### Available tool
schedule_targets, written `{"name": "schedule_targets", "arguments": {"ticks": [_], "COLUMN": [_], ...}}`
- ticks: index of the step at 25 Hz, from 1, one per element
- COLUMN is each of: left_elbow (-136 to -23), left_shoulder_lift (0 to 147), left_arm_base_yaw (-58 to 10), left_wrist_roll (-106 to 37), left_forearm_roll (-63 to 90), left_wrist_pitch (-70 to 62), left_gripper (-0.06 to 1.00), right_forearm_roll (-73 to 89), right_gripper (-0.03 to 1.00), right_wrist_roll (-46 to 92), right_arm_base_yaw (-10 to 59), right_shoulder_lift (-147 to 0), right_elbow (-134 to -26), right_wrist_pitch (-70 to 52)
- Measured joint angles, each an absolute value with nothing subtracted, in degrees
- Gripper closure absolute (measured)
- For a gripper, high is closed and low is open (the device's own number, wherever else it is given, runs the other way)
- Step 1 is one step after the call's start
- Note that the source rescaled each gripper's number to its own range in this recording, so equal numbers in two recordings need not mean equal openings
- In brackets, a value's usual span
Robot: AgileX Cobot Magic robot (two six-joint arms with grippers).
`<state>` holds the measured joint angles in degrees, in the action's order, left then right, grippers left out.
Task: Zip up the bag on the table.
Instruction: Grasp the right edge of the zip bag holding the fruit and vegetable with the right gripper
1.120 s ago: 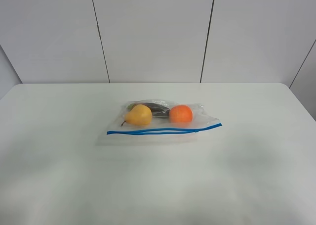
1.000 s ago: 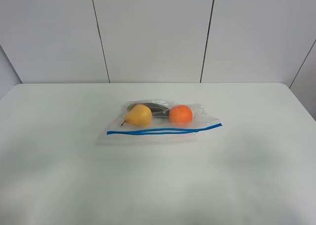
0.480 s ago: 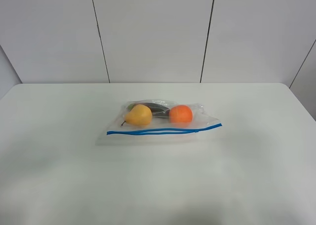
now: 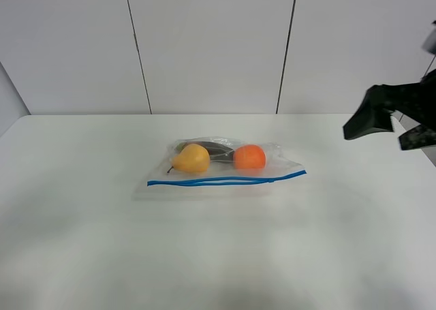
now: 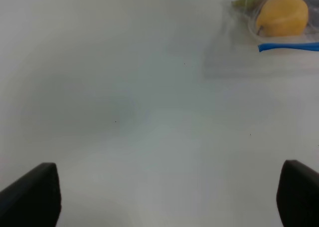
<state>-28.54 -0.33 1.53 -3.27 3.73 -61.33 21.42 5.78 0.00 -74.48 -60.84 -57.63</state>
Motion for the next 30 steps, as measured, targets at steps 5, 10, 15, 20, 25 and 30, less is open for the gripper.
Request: {"name": "schedule_targets", "arguments": {"ticks": [5, 10, 15, 20, 25, 30], "left_elbow": [-28.54, -28.54, -28.54, -28.54, -28.54, -28.54], "left_shoulder_lift": [-0.33, -0.33, -0.33, -0.33, -0.33, -0.33], "left_arm_base_yaw": [1.53, 1.53, 1.53, 1.53, 1.53, 1.53], "left_wrist_roll": [-3.27, -3.27, -3.27, -3.27, -3.27, -3.27], "left_forearm_roll": [3.73, 3.73, 3.73, 3.73, 3.73, 3.73], "left_wrist_pitch": [-61.33, -61.33, -61.33, -61.33, -61.33, -61.33], "left_gripper": [-0.06, -0.06, -0.06, -0.06, -0.06, -0.06], "right_forearm_roll": [32.48, 46.89, 59.08, 63.8, 64.28, 64.28], "right_gripper": [-0.02, -0.01, 0.01, 0.12, 0.4, 0.47], "right_wrist_roll": [10.86, 20.48, 29.65, 33.4, 33.88, 33.93], "right_arm_base_yaw": [-0.17, -4.65, -8.84, -8.01, -7.88, -7.88], "right_shoulder_lift": [-91.35, -103.32, -112.05, -117.13, -117.56, -117.56], "right_elbow": [-63.17, -63.23, -63.34, -63.38, -63.38, -63.5], "right_wrist_pitch": [-58.47, -59.55, -64.6, -65.77, -66.26, -68.82]}}
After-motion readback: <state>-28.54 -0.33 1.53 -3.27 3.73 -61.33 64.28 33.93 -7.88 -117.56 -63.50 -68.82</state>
